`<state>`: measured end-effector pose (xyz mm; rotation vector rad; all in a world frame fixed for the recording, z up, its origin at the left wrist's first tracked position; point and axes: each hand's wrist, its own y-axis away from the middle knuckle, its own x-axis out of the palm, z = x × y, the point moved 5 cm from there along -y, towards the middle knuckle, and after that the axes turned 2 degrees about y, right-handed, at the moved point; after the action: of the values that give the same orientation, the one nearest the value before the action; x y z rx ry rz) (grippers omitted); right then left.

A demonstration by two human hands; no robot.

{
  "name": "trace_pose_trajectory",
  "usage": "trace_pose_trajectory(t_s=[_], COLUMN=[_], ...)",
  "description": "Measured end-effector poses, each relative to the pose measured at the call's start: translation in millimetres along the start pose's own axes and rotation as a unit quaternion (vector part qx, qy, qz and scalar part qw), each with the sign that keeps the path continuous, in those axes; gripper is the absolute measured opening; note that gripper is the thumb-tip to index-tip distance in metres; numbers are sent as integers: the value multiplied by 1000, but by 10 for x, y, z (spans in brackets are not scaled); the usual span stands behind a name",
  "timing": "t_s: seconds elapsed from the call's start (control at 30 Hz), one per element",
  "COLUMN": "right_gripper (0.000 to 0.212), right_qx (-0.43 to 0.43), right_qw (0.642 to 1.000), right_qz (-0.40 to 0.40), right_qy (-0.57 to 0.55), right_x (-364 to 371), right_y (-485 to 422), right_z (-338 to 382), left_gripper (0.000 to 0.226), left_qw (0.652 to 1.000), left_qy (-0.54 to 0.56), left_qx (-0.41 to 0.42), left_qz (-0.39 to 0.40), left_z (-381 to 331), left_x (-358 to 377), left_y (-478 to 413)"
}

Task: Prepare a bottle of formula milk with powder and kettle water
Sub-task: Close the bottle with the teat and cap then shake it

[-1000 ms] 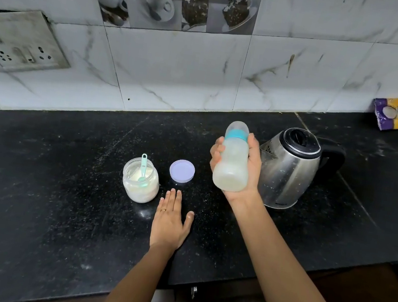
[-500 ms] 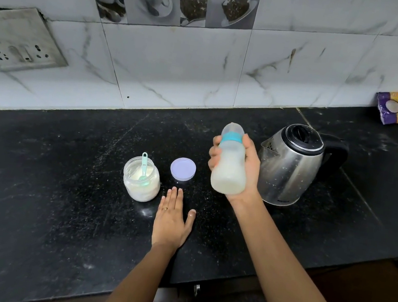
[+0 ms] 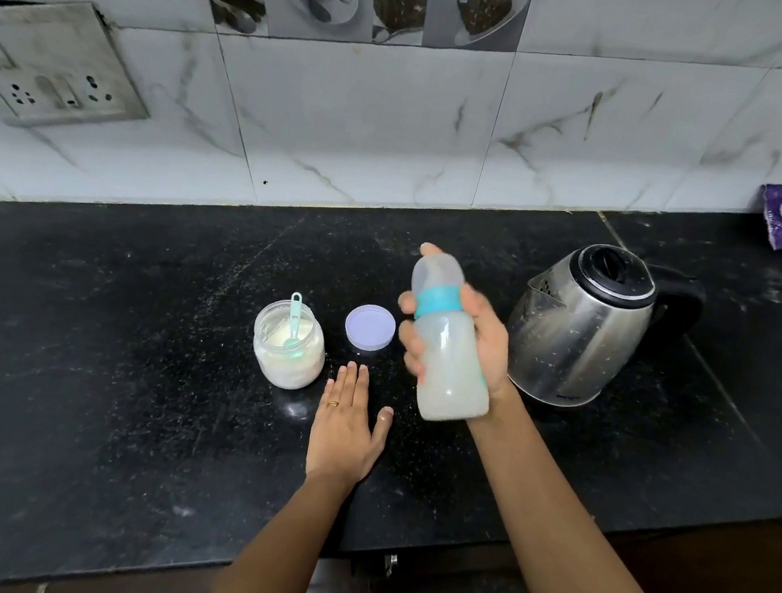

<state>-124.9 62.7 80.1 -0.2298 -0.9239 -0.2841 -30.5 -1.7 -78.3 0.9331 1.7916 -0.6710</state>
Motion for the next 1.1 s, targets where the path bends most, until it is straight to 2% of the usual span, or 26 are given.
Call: trace_pose_trajectory(t_s=[0.1, 0.17, 0.27, 0.4, 0.47, 0.6, 0.7, 0.77, 0.87, 1.0, 1.03, 1.1], right_gripper=[71, 72, 61, 66, 63, 56, 61, 62, 52, 35, 35, 38], right_qx=[-11, -3, -14, -36, -26, -29, -43, -36, -39, -46, -45, -43], right_qw=[993, 995, 999, 988, 991, 999, 992, 993, 999, 992, 992, 998], right_qz=[-87, -85, -37, -119, -106, -30, -91, -86, -34, -110, -105, -44], right_qy=[-79, -59, 3, -90, -78, -18, -80, -65, 9, -51, -53, -12], right_x=[-96, -124, -75, -182, -179, -62, -124, -139, -46, -56, -56, -24], right_y=[-70, -66, -18, -78, -54, 18, -39, -35, 38, -13, -16, 5], right_z=[51, 28, 13, 87, 76, 81, 124, 108, 84, 154, 165, 163], left_gripper=[84, 84, 84, 82, 80, 75, 71, 68, 68, 68, 68, 68], left_qw=[1000, 1000, 1000, 1000, 1000, 1000, 1000, 1000, 1000, 1000, 1000, 1000], left_qy=[-3, -2, -2, 5, 3, 2, 3, 7, 9, 13, 14, 18], left_qx=[-1, -3, -2, 1, -1, -1, 2, 2, 2, 1, 1, 2], left_qz=[0, 1, 0, -4, -3, -2, -4, -5, -7, -6, -5, -6], left_z=[3, 6, 3, 5, 13, 12, 4, 5, -3, -5, -5, -7], left_x=[4, 5, 8, 2, 4, 10, 0, -7, -12, -14, -18, -24], left_y=[-2, -1, -6, -4, 0, -2, 1, 3, 7, 4, 10, 11])
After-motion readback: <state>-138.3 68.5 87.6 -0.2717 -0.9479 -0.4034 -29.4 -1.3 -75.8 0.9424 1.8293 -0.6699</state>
